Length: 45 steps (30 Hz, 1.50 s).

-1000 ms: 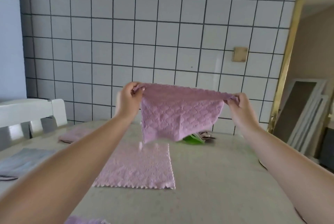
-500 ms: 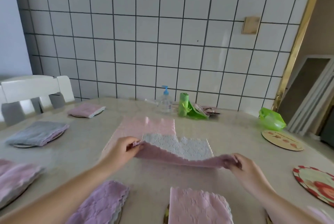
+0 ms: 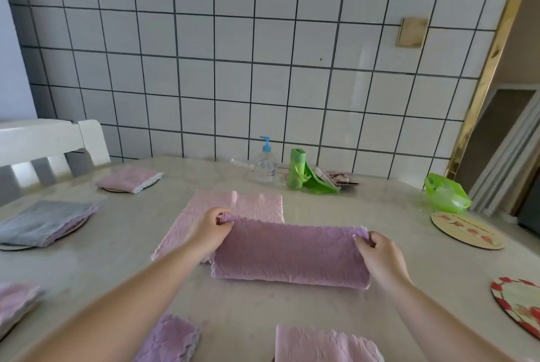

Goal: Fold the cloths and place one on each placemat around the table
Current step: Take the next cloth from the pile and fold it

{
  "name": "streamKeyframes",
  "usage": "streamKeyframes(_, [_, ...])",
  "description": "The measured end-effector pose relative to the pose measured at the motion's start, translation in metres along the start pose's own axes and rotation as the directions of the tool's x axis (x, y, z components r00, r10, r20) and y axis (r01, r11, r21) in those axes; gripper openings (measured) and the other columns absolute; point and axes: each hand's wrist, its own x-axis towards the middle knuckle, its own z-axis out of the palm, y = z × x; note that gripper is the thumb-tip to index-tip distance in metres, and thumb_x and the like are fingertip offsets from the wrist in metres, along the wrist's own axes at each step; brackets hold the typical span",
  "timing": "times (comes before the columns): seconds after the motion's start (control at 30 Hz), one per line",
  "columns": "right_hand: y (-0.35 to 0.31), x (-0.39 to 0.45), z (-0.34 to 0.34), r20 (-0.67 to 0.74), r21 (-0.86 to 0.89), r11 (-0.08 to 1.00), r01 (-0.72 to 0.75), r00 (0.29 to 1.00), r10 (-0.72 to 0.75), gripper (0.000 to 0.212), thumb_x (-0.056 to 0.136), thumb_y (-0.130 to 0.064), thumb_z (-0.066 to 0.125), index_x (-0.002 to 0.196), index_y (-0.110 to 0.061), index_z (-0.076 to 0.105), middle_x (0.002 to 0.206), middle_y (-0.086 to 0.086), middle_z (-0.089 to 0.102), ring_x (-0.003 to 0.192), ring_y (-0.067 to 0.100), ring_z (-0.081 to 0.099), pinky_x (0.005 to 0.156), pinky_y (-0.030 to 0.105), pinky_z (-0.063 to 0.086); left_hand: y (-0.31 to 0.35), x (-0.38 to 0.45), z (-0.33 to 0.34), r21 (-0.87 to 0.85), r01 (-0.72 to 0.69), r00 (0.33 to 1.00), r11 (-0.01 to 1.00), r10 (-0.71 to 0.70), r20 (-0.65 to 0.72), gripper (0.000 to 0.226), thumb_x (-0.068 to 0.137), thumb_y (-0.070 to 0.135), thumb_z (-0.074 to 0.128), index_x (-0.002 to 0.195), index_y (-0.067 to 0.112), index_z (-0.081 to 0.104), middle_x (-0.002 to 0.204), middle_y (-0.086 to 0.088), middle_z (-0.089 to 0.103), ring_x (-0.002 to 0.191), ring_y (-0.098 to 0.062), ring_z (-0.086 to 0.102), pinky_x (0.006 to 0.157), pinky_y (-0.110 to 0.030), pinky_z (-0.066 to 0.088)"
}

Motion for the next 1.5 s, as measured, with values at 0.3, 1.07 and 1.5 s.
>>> streamKeyframes(0.3, [-0.002, 0.044, 0.048, -0.005, -0.013, 0.993, -0.115, 0.993, 0.115, 0.029, 0.092, -0.030, 0.045, 0.068, -0.014, 0.048, 0.065, 0.003, 0.054, 0.072, 0.029, 0.053, 0.059, 0.033, 0.036, -0.014, 0.025, 0.029, 0.196, 0.058, 0.995, 0.979, -0.042, -0.086, 0.039, 0.090, 0.027, 0.055, 0.127, 0.019, 0.048, 0.103, 0.000, 0.060, 0.094, -0.022, 0.058, 0.073, -0.028, 0.042])
streamKeyframes(1.07, [0.014, 0.042, 0.048, 0.079, -0.026, 0.998, 0.048, 0.996, -0.046, 0.030, 0.087, -0.010, 0.054, 0.110, -0.022, 0.068, 0.119, 0.002, 0.065, 0.110, 0.021, 0.058, 0.081, 0.023, 0.036, -0.025, 0.028, 0.027, 0.268, -0.031, 1.000, 0.963, 0.029, 0.012, 0.040, 0.088, 0.022, 0.057, 0.128, 0.025, 0.055, 0.121, 0.003, 0.063, 0.111, -0.014, 0.056, 0.084, -0.021, 0.038])
streamKeyframes(1.5, [-0.036, 0.032, 0.048, 0.183, -0.247, 0.890, 0.384, 0.920, -0.346, 0.045, 0.093, -0.030, 0.047, 0.138, -0.022, 0.044, 0.151, -0.006, 0.030, 0.134, 0.017, 0.036, 0.110, 0.036, 0.030, 0.026, 0.007, 0.034, 0.466, -0.447, 0.892, 0.764, 0.342, 0.294, 0.048, 0.097, 0.025, 0.041, 0.144, 0.018, 0.032, 0.154, 0.002, 0.023, 0.142, -0.011, 0.018, 0.114, -0.027, 0.014])
